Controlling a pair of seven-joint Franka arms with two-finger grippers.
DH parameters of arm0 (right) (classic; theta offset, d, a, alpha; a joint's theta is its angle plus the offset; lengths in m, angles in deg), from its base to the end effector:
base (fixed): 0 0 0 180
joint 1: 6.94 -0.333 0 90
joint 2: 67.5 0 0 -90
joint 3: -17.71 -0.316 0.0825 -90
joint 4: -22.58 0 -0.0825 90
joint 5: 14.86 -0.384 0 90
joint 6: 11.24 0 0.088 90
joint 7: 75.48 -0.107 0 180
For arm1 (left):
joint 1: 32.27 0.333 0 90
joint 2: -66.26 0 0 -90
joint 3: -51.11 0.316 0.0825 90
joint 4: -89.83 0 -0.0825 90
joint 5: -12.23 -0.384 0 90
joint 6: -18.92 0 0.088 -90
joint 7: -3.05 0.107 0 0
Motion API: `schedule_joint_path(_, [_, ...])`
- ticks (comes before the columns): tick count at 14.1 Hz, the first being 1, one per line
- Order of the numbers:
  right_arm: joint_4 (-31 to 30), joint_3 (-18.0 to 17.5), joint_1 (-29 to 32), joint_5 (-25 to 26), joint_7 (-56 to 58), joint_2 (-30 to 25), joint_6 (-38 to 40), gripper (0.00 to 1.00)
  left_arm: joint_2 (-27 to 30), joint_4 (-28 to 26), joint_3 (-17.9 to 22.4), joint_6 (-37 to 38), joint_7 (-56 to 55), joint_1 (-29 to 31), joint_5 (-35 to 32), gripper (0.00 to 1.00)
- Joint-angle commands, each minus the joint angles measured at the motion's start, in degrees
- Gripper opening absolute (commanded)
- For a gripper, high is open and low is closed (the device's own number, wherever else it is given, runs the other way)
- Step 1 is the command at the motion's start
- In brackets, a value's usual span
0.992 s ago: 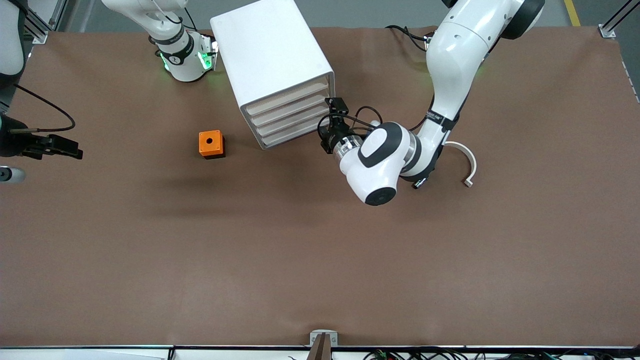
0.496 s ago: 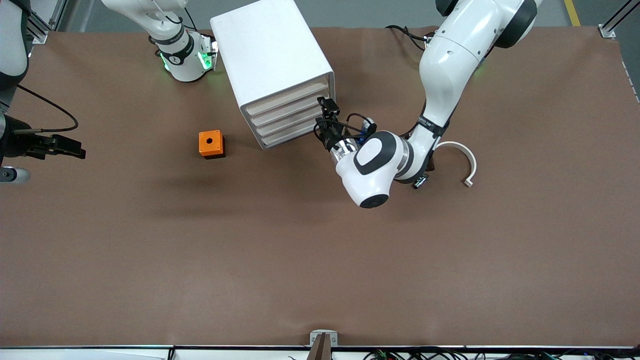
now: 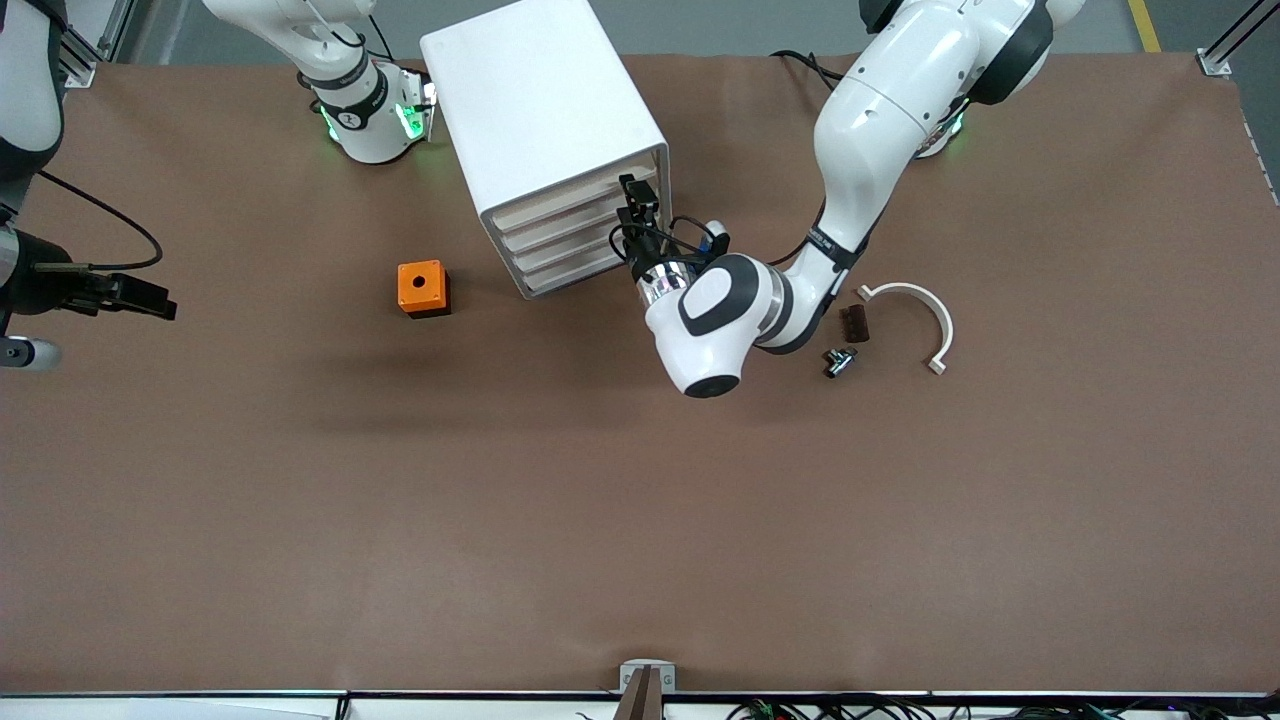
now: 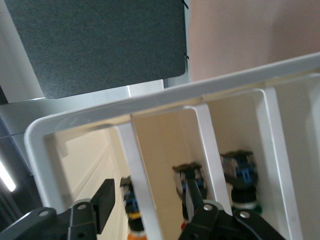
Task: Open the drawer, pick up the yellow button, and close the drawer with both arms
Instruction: 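Pull the drawer open with the left gripper while the right gripper approaches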
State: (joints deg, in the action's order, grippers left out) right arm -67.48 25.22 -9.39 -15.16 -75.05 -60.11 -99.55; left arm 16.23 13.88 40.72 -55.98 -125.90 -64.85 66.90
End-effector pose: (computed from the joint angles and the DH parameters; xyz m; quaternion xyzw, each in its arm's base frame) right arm 0.5817 -0.0467 0.5488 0.9960 -0.0405 -0.0793 0.0020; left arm 0.4358 -0.5074 0.2419 -0.5073 -0.5816 0.5432 0.3306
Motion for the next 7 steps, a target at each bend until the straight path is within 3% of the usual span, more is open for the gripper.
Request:
schedule_joint_path(1, [1.6,0.0,0.0,-0.5,-1.2,0.5,0.7,1.00,0.2,-1.0,-0.2,0.7,-1.0,-1.1,0.9,0.61])
schedule_joint_path(7, [1.3,0.0,-0.8,-0.5,-5.2,0.5,0.8,1.00,0.6,-0.8,-2.2,2.6,-0.7,-1.1,-0.1,0.25])
